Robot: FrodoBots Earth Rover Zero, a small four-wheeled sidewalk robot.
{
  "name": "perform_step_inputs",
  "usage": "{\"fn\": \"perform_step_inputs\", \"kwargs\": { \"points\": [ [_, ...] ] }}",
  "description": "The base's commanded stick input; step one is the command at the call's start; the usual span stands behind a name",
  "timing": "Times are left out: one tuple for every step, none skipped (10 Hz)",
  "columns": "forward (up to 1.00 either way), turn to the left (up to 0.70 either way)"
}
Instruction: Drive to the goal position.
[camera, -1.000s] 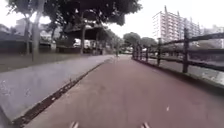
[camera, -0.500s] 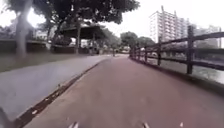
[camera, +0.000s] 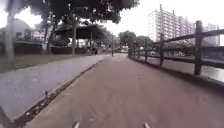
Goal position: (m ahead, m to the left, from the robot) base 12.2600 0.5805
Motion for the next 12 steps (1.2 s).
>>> {"fn": "perform_step_inputs", "kwargs": {
  "points": [
    [0.7,0.0],
    [0.7,0.0],
    [0.7,0.0],
    [0.7,0.0],
    [0.7,0.0],
    [0.7,-0.27],
    [0.7,-0.27],
    [0.7,-0.27],
    [0.7,-0.27],
    [0.7,-0.17],
    [0.7,0.0],
    [0.7,0.0]
  ]
}}
